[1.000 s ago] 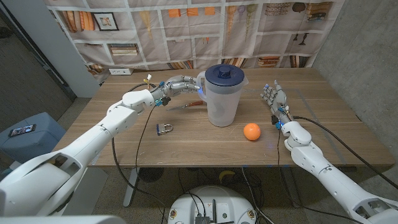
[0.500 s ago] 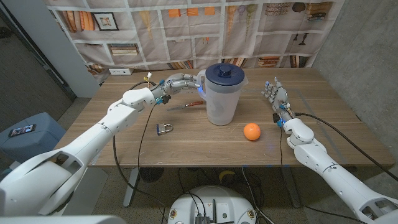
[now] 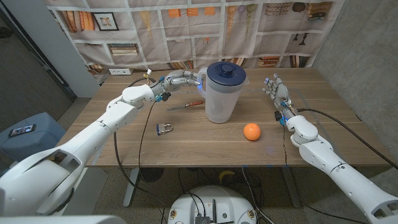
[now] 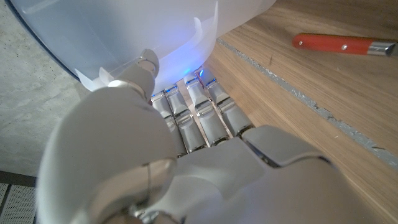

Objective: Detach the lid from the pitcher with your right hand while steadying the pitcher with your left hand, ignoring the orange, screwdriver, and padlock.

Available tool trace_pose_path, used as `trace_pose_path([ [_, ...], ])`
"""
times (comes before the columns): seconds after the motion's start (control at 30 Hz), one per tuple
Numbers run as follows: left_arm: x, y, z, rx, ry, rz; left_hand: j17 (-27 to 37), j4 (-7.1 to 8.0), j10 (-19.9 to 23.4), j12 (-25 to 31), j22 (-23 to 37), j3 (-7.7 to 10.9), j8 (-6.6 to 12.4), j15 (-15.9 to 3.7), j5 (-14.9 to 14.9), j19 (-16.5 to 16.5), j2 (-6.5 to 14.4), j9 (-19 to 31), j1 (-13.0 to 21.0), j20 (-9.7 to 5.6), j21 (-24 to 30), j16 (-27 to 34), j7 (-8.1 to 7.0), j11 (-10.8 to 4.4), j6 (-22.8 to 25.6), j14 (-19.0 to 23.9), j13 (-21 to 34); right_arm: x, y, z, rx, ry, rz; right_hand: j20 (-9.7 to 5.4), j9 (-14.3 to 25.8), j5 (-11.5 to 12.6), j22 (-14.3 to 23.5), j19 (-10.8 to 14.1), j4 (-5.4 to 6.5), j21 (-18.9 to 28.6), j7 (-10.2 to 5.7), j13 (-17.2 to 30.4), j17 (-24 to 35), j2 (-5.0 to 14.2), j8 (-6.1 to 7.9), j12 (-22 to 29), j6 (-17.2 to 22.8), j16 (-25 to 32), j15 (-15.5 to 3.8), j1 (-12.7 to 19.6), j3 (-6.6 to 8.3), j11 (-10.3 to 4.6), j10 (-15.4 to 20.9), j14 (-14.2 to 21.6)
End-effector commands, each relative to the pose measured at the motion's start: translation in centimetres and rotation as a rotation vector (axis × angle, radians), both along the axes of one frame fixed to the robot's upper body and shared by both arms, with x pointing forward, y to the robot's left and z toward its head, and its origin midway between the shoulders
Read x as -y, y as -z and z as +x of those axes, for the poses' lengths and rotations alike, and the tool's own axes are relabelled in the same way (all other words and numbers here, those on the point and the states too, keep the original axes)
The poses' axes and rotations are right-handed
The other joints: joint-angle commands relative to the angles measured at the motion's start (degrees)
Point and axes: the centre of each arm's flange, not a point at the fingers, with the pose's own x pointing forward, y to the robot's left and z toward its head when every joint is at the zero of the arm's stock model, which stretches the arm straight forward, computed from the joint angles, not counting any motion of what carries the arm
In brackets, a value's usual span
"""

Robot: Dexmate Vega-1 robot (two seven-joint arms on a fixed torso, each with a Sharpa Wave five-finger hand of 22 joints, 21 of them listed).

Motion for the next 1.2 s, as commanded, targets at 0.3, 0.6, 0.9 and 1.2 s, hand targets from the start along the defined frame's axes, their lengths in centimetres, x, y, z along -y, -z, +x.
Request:
trace_pose_path([
  [0.3, -0.1, -0.9, -0.2, 0.002, -0.018, 0.027, 0.36, 0.47, 2.64, -0.32, 0.29, 1.2, -0.36, -6.37, 0.34, 0.76, 3.12, 0.17, 1.11, -8.5, 0.33, 0.0, 2.0, -1.77, 3.55, 1.11, 0.31, -0.7, -3.9, -4.5, 0.079, 0.125, -0.233, -0.35, 0.19, 0.06, 0.21, 1.33, -2.66, 0.28, -0.85, 0.18, -0.83, 0.09, 0.11, 0.54, 1.14, 0.33, 0.01, 3.31, 0.62, -0.17, 1.63, 1.34],
  [0.6, 0.0, -1.2, -0.2, 0.001, -0.025, 0.05, 0.33, 0.41, 2.66, -0.51, 0.3, 1.27, -0.55, -6.38, 0.34, 0.87, 3.03, 0.21, 1.0, -8.49, 0.33, -0.1, 2.13, -1.72, 3.65, 1.2, 0.34, -1.4, -5.9, -6.6, 0.09, 0.203, -0.379, -0.61, 0.24, -0.2, 0.19, 1.56, -4.43, 0.21, -0.86, 0.26, -1.38, -0.81, 0.15, 0.55, 1.58, 0.3, 0.06, 4.78, 0.8, -0.21, 2.26, 1.65],
  [0.9, -0.2, -1.6, -0.5, 0.002, -0.031, 0.059, 0.33, 0.42, 3.08, -0.58, 0.31, 1.41, -0.79, -6.4, 0.36, 0.98, 3.08, 0.26, 0.86, -8.5, 0.33, -0.14, 2.01, -1.6, 3.67, 1.36, 0.37, -2.0, -7.7, -8.1, 0.112, 0.261, -0.487, -0.15, 0.44, -0.55, 0.18, 1.93, -6.4, 0.18, -1.33, 0.39, -1.94, -1.52, 1.04, 0.5, 4.32, 0.28, 0.15, 6.43, 1.04, -0.54, 2.62, 1.92],
  [1.2, -0.3, -1.9, -0.7, 0.006, -0.036, 0.069, 0.35, 0.43, 3.21, -0.74, 0.31, 1.55, -1.05, -6.38, 0.38, 1.01, 3.17, 0.31, 0.74, -8.5, 0.29, -0.12, 2.09, -1.74, 3.59, 1.61, 0.4, -2.6, -9.5, -9.8, 0.143, 0.299, -0.609, 1.19, 0.63, -0.92, 0.19, 2.28, -8.09, 0.18, -1.48, 0.51, -2.3, -2.38, 0.81, 0.27, 4.08, 0.24, 0.93, 7.78, 1.16, -0.9, 2.3, 1.94],
])
